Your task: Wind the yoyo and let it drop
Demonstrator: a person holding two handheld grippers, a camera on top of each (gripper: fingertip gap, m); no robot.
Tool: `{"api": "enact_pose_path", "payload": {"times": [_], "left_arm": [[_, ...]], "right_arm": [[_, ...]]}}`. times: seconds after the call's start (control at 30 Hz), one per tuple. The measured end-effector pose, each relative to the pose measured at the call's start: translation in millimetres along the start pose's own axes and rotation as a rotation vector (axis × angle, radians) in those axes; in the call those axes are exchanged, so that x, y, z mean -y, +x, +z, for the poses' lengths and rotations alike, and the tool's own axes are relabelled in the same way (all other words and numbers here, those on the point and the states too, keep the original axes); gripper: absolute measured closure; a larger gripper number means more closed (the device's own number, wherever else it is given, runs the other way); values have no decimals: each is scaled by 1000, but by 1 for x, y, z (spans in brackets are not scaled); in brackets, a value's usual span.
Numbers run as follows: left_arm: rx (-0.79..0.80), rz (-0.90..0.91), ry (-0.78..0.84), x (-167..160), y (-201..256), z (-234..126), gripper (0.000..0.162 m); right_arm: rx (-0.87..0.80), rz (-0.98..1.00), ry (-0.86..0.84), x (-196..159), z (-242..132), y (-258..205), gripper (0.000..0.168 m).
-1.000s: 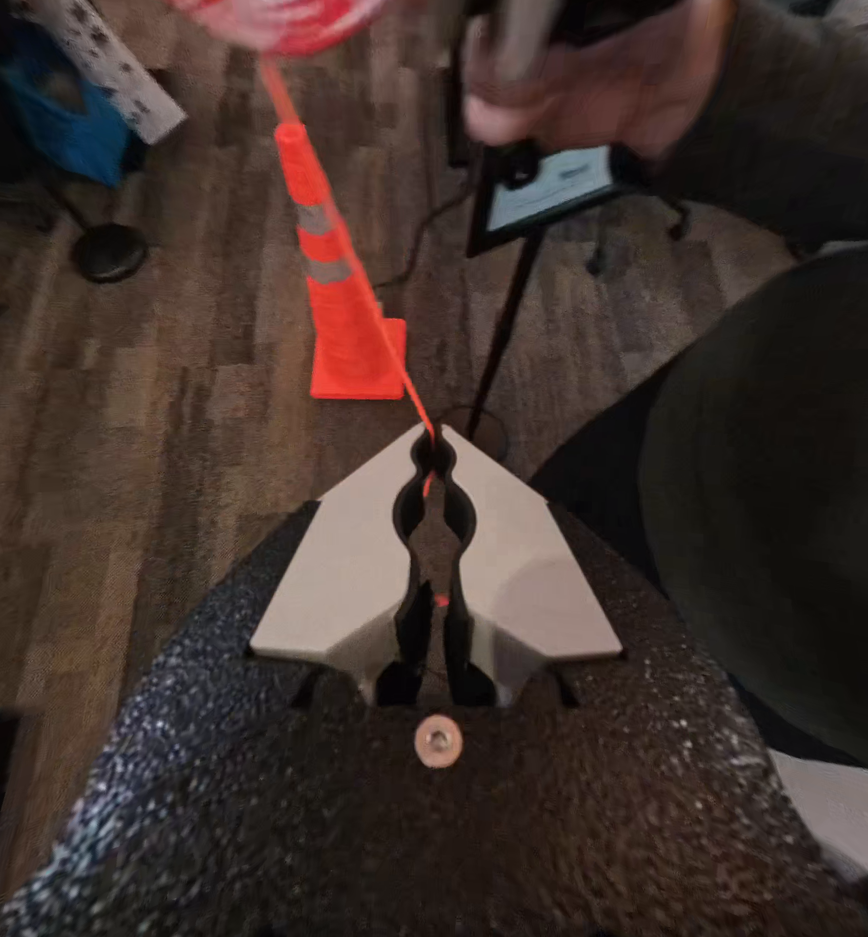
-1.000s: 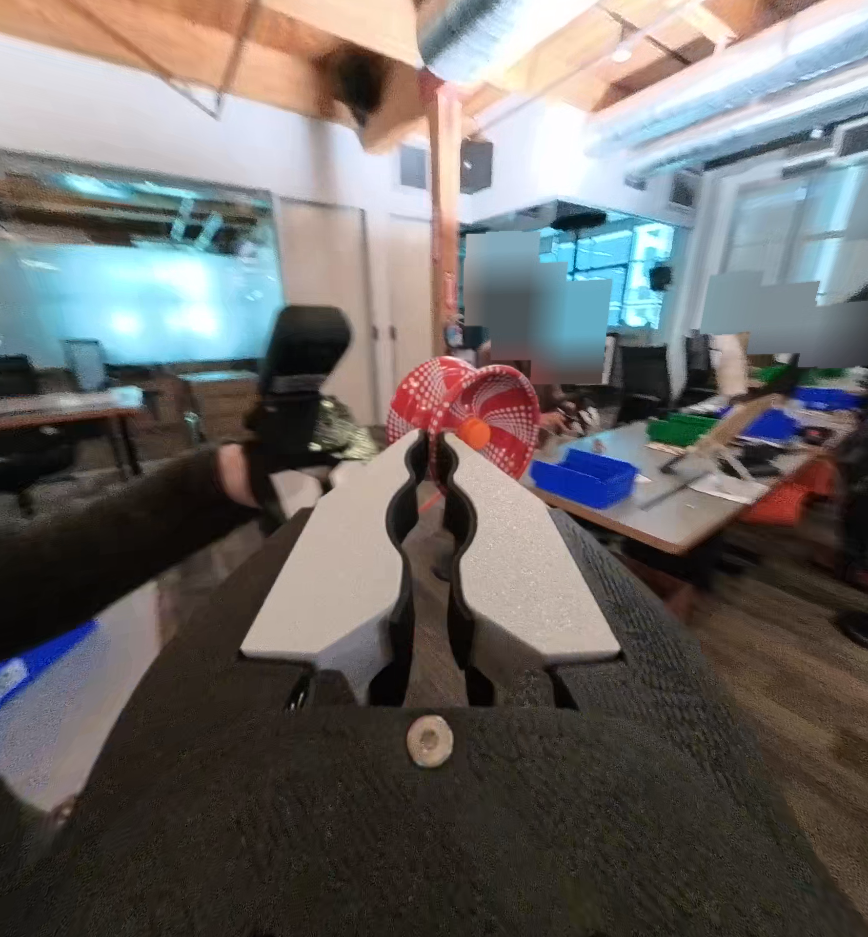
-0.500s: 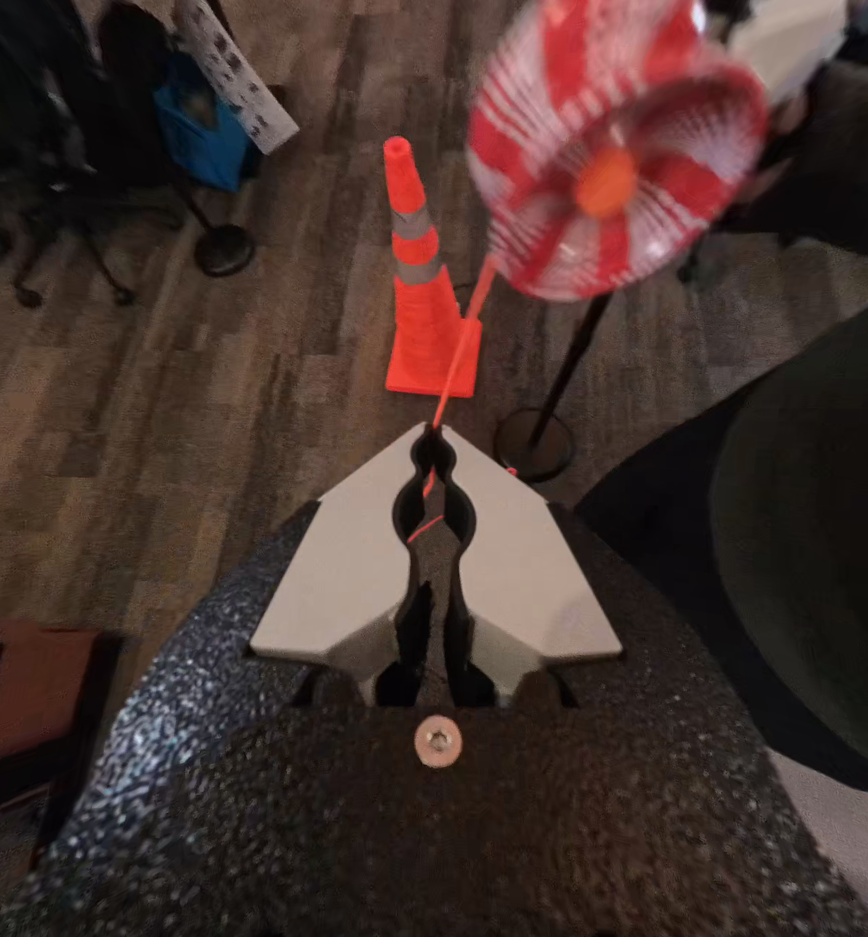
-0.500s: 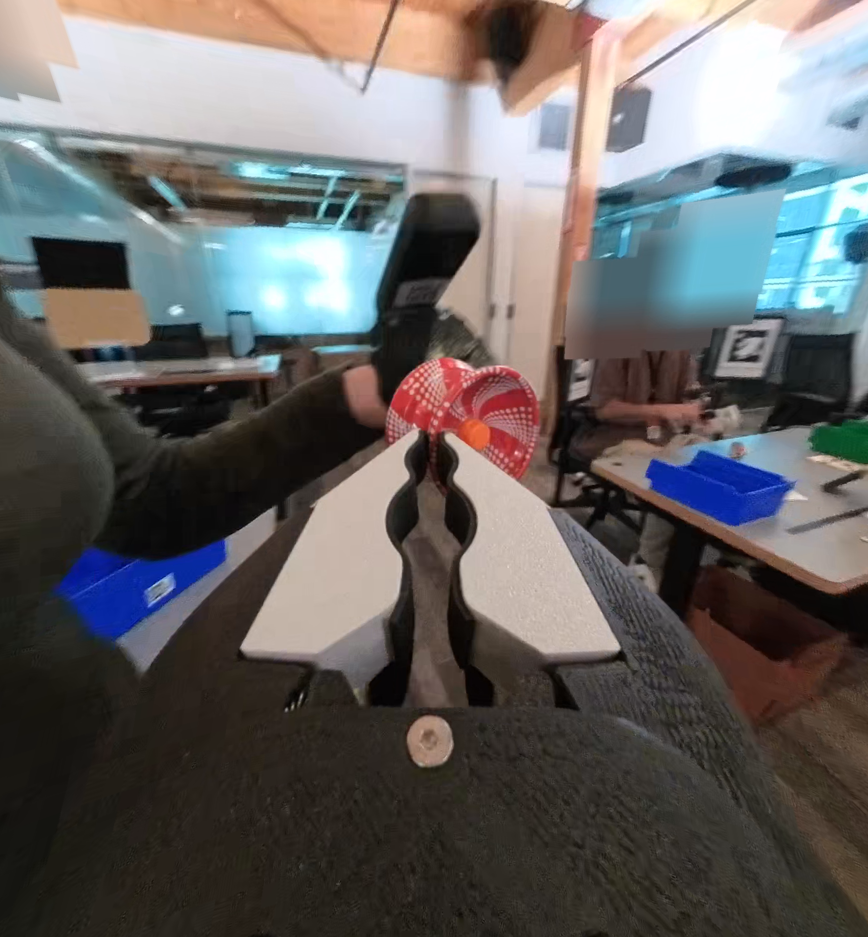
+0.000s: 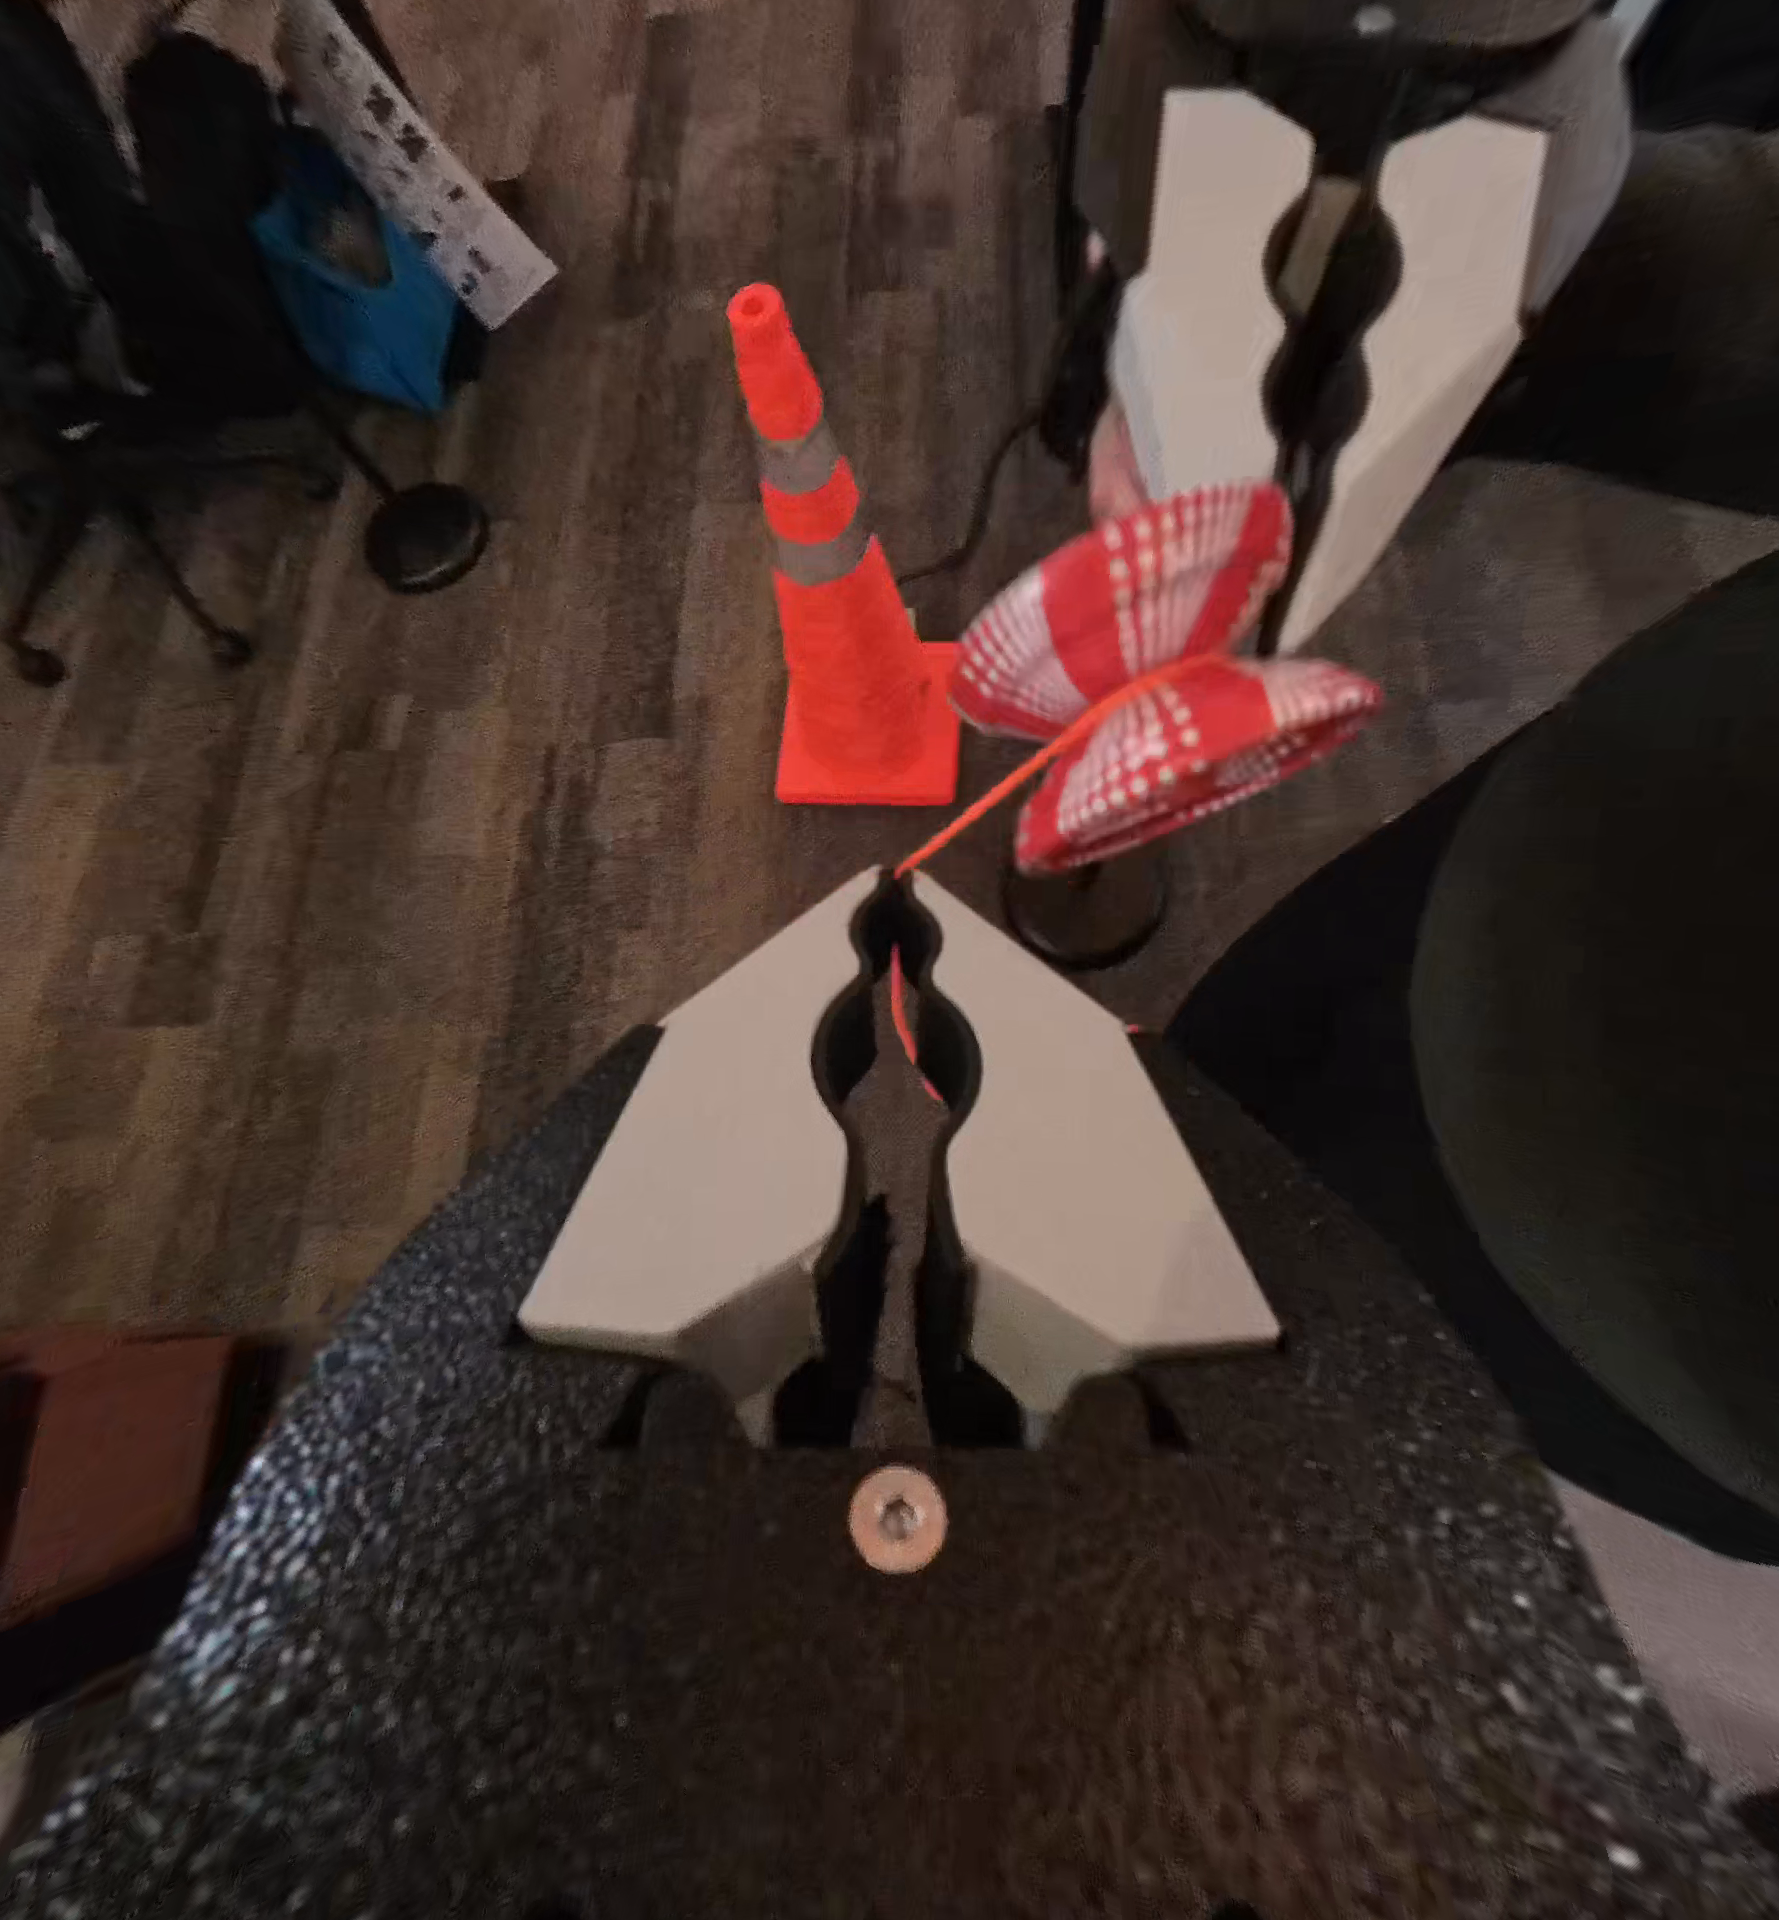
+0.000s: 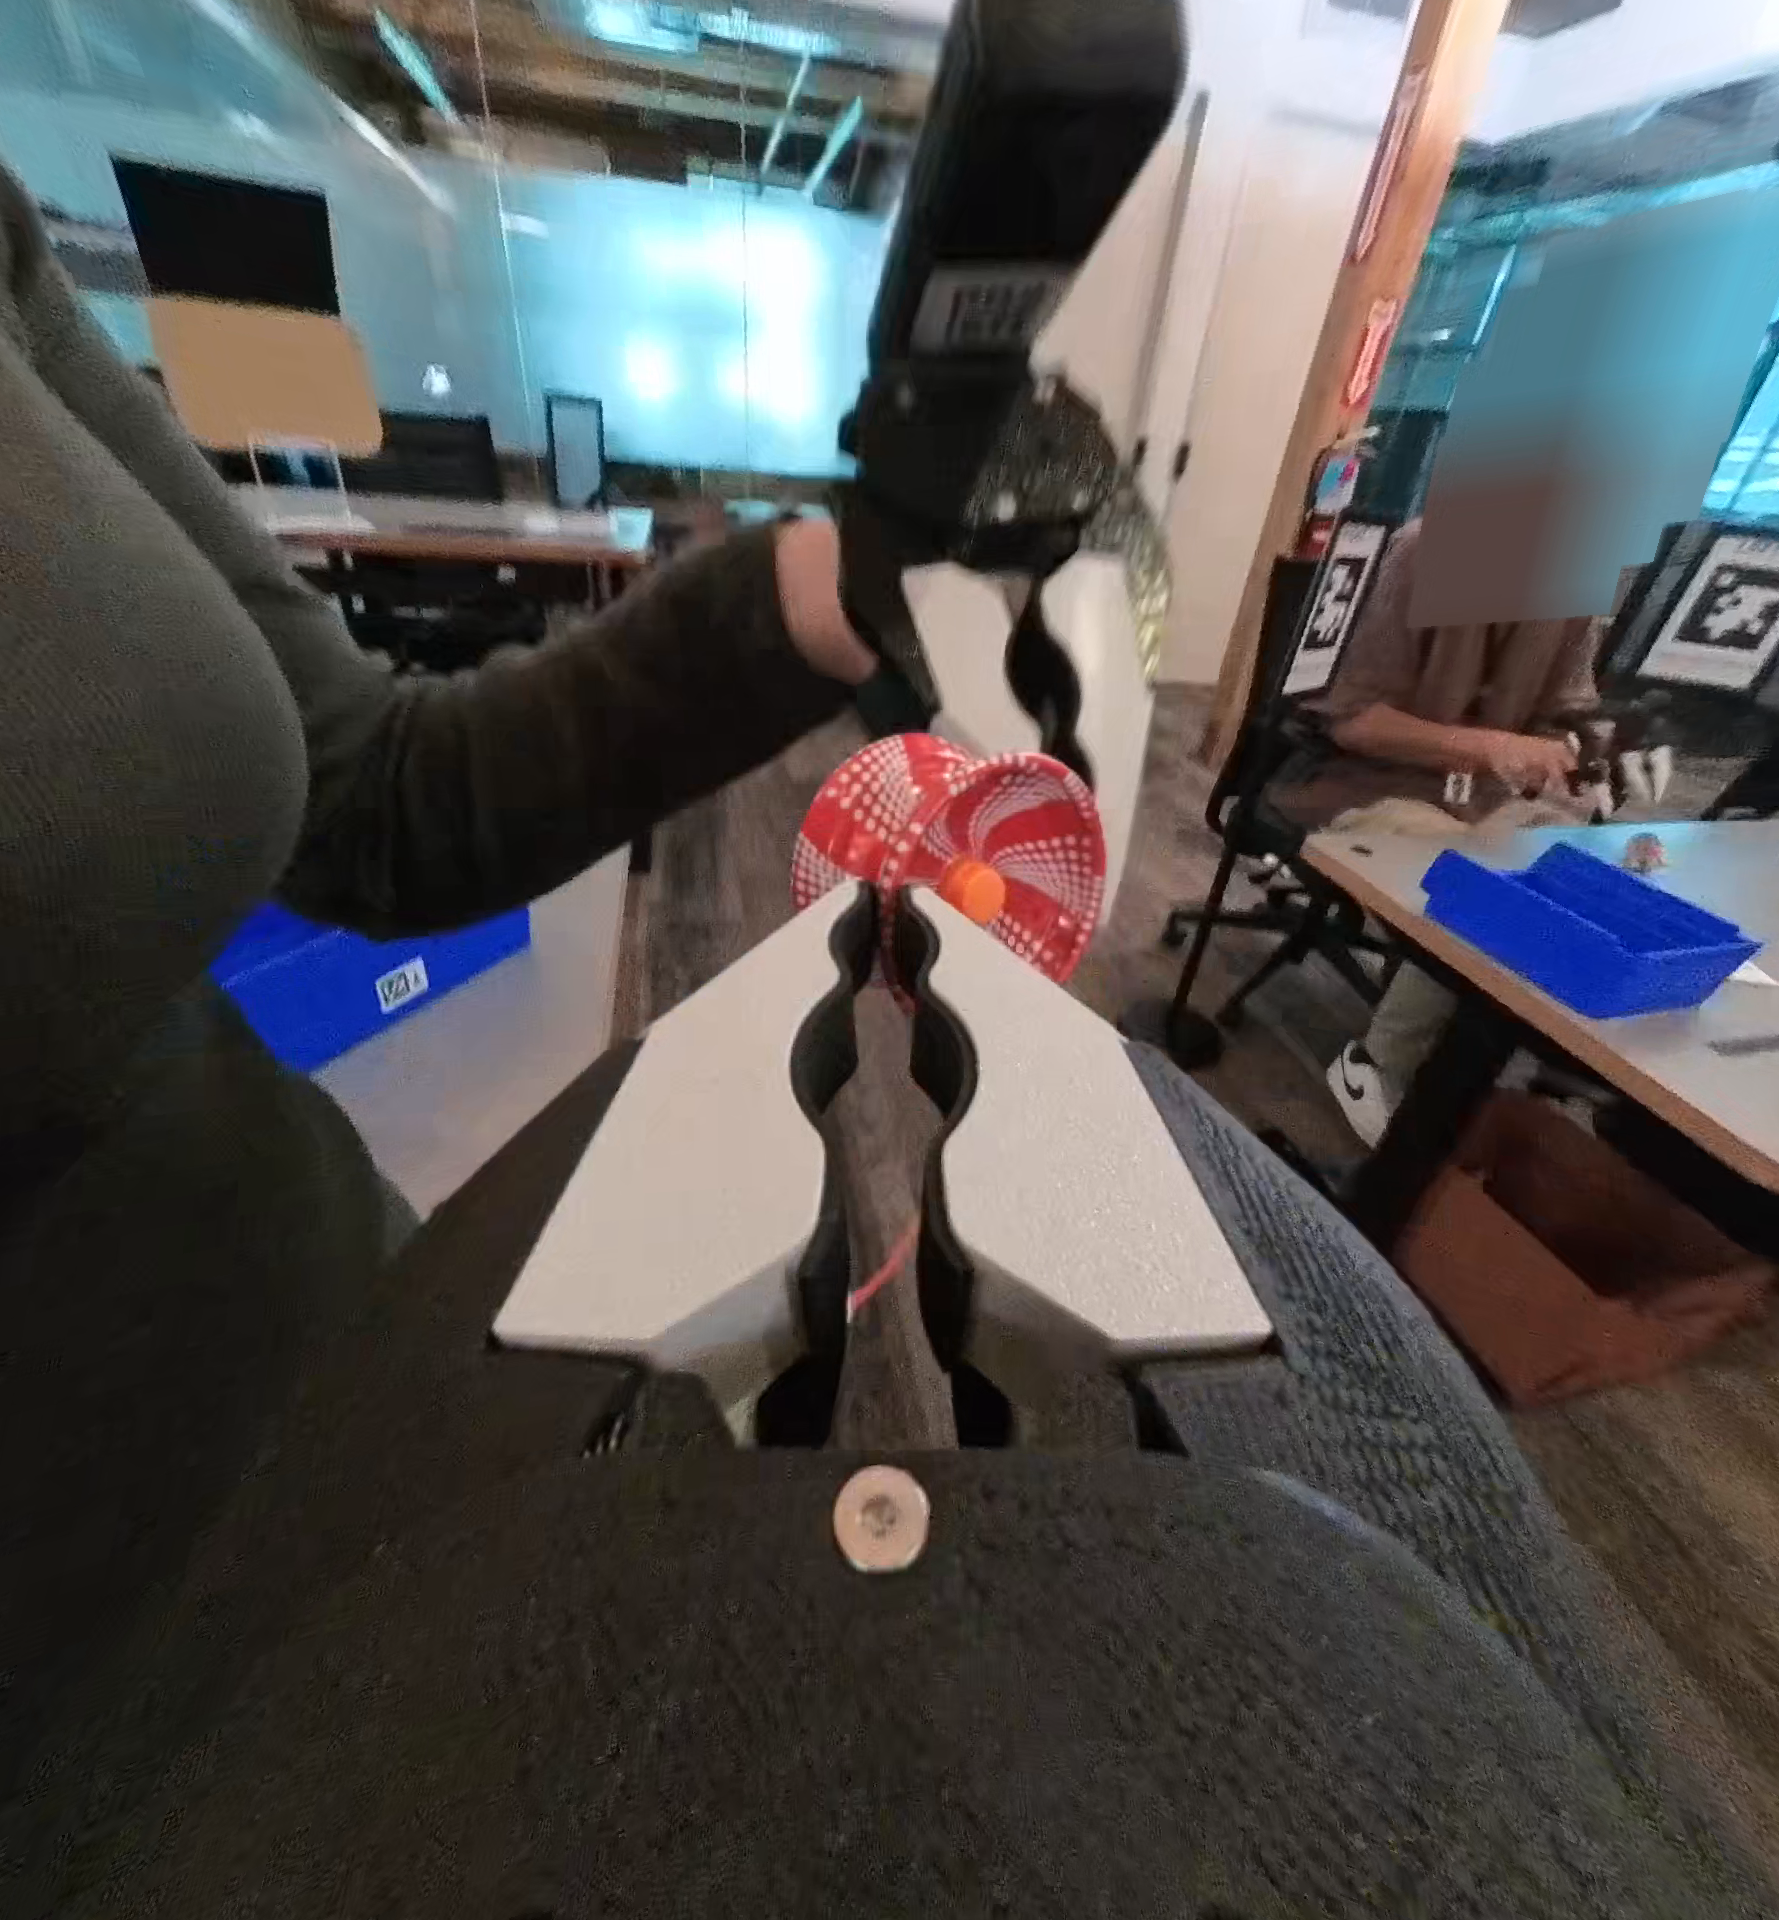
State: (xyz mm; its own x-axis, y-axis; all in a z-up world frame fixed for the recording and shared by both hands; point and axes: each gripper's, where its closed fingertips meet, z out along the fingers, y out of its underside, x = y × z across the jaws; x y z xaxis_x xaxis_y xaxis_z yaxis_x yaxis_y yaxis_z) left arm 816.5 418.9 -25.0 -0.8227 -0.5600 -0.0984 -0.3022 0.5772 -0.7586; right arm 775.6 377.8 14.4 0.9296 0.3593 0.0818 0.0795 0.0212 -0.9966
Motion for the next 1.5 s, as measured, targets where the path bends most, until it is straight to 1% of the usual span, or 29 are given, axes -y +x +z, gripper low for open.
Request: {"api": "enact_pose_path", "payload": {"times": [0.03,0.1,0.13,0.17,0.23,0.3,0.33,0.37,0.43,0.47,0.53,0.6,0.63,0.67,0.73,0.8,0.83,0.87,0.9,0.93,1.0,1.07,1.17,1.2,1.23,1.3,1.37,1.43,1.5], "left_arm": [[-57,-19,23,-1,7,10,162],[-134,-61,32,-9,20,33,162],[-179,-80,30,-12,30,43,162],[-245,-99,34,-13,43,52,162],[-359,-112,44,-9,70,56,162],[-390,-63,103,6,82,44,162],[-376,-40,148,17,80,33,162],[-344,-21,192,28,76,21,162],[-192,3,211,38,47,0,162],[-93,15,184,35,28,-8,162],[58,11,108,23,-4,-19,162],[165,25,-4,4,-22,-19,162],[190,35,-60,-7,-25,-15,162],[177,36,-96,-15,-21,-6,162],[70,27,-101,-24,1,18,162],[-40,13,-131,-35,24,41,162],[-101,14,-136,-37,38,48,162],[-168,14,-107,-33,53,52,162],[-241,14,-43,-22,67,50,162],[-302,19,42,-7,79,44,162],[-318,27,190,21,80,25,162],[-227,49,266,37,61,7,162],[-65,65,330,48,25,-11,162],[-13,58,335,49,14,-16,162],[47,54,295,42,-1,-16,162],[133,40,201,22,-22,-13,162],[99,1,189,12,-24,-3,162],[8,-36,192,5,-12,15,162],[-96,-62,226,5,7,34,162]], "right_arm": [[-28,14,48,9,-2,6,167],[-124,47,157,26,-8,22,167],[-214,80,206,32,-14,37,167],[-301,100,209,31,-20,51,167],[-479,58,91,11,-29,77,167],[-545,-15,-74,-15,-33,85,167],[-551,-50,-153,-28,-33,86,167],[-531,-80,-226,-40,-32,82,167],[-420,-86,-317,-59,-25,67,167],[-337,-56,-331,-64,-21,55,167],[-136,76,-325,-69,-15,27,167],[37,190,-187,-47,-14,6,167],[95,215,-90,-29,-15,-1,167],[112,219,18,-9,-16,-2,167],[81,227,202,24,-20,6,167],[-73,233,340,42,-27,32,167],[-163,233,362,44,-32,46,167],[-283,219,342,38,-37,64,167],[-371,190,276,27,-40,76,167],[-420,162,183,13,-41,82,167],[-465,79,-20,-16,-38,84,167],[-428,4,-166,-36,-30,74,167],[-286,-21,-269,-52,-16,48,167],[-226,-23,-309,-58,-14,38,167],[-151,-14,-308,-58,-11,27,167],[0,52,-191,-40,-8,3,167],[55,103,-20,-10,-9,-3,167],[44,161,149,17,-16,3,167],[-62,181,236,30,-22,24,167]]}}
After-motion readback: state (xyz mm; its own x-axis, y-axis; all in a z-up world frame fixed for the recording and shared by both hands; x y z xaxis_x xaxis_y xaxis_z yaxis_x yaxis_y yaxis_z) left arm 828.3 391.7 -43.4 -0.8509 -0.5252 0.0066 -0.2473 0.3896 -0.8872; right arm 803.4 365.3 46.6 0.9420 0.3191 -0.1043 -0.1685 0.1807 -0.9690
